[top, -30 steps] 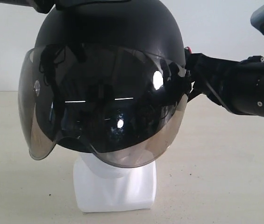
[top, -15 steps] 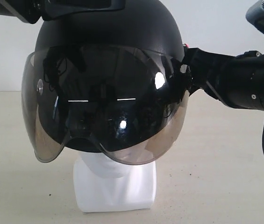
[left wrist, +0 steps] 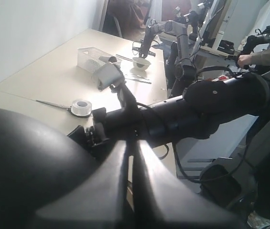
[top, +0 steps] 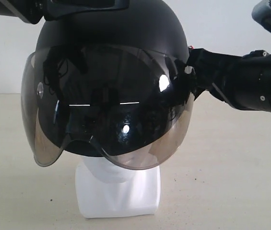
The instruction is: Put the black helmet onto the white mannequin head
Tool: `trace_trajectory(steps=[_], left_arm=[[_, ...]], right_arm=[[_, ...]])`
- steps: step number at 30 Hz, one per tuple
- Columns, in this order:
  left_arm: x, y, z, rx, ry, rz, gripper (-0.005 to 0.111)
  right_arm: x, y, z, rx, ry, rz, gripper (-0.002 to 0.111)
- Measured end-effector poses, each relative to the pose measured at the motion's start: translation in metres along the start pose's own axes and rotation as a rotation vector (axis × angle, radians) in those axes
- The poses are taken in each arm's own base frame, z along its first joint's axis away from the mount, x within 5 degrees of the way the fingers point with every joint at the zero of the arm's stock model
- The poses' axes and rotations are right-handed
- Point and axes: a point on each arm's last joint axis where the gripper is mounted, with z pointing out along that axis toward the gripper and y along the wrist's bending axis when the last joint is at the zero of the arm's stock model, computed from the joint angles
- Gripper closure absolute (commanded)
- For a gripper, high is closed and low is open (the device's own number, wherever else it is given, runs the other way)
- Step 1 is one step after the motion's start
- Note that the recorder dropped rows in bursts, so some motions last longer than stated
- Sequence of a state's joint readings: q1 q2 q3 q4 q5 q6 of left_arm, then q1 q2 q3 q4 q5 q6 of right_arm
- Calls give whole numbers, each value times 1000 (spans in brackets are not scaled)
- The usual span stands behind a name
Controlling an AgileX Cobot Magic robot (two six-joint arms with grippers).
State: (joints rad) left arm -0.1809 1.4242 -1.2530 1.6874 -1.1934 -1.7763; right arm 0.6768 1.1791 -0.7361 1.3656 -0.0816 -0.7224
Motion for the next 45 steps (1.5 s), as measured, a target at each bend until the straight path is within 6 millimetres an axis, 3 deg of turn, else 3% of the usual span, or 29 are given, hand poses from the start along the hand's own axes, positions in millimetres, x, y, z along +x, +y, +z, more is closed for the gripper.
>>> trace_trajectory(steps=[5, 8, 12, 19, 23, 32, 45], left_arm=[[0, 0, 0, -2, -1, 1, 102], [0, 0, 0, -2, -1, 1, 102], [0, 0, 0, -2, -1, 1, 102], [0, 0, 0, -2, -1, 1, 102], [0, 0, 0, -2, -1, 1, 102], [-1, 0, 0, -1, -5, 4, 102], [-21, 0, -1, -4, -8, 70, 102]], right_arm=[[-9, 5, -15, -37, -44, -11, 61], [-11, 7, -21, -55, -54, -16, 55], [-13, 10, -25, -73, -59, -19, 62], [-26, 12, -44, -81, -153, -38, 87], [-36, 16, -58, -102, -214, -52, 108], [-61, 51, -77, -280, -231, -138, 108], [-62, 57, -80, -319, -215, -202, 108]])
